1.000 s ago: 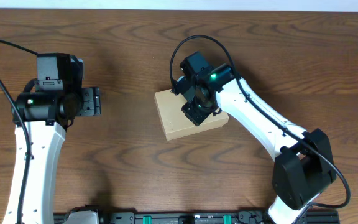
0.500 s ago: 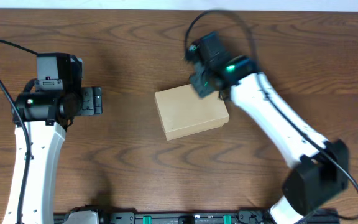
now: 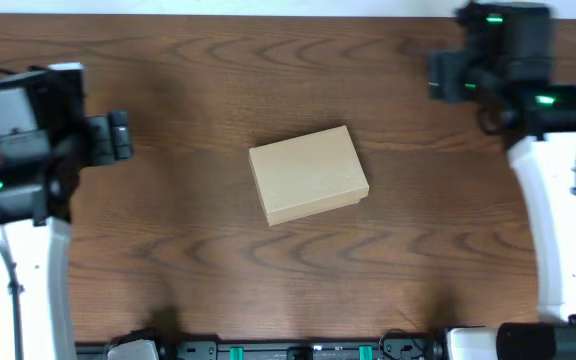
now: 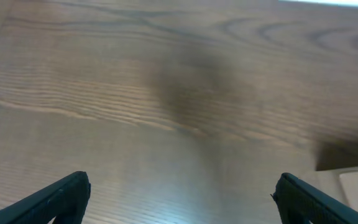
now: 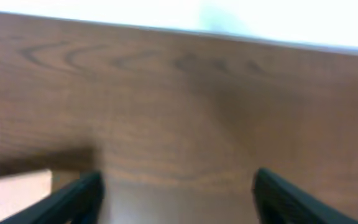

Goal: Pack container

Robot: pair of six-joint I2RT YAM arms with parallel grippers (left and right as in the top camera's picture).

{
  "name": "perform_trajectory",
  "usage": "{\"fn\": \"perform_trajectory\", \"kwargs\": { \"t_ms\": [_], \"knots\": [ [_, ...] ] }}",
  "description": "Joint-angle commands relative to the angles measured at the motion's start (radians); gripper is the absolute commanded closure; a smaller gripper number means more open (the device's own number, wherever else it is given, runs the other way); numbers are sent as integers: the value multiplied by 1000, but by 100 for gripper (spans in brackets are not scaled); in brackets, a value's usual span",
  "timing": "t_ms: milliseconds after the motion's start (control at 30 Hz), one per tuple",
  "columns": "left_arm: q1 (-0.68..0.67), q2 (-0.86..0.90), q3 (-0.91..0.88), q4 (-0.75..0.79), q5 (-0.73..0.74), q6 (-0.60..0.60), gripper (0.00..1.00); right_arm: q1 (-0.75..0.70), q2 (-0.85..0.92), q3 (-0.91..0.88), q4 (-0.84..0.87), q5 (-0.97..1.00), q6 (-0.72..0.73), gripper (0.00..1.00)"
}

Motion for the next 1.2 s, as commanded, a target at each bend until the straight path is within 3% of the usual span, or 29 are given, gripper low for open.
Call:
{"fn": "perform_trajectory", "kwargs": {
  "t_ms": [0, 167, 433, 733, 1033, 1167],
  "knots": [
    [80, -32, 17, -21, 160, 46, 5, -55, -57, -13, -69, -119, -94, 29],
    [97, -54, -34, -68, 197, 43, 5, -82, -184, -187, -62, -103, -98, 30],
    [97, -204, -245, -22, 274, 18, 5, -129, -483, -579, 50, -97, -33, 25],
    [66, -478, -329, -60, 365, 154, 4, -130, -696, -818, 116, -99, -10, 25],
    [-32, -582, -417, -85, 151, 80, 5, -130, -727, -859, 116, -101, 24, 28],
    [-131, -581, -432, -71, -81, -8, 4, -130, -727, -859, 118, -101, 26, 30]
  ]
}}
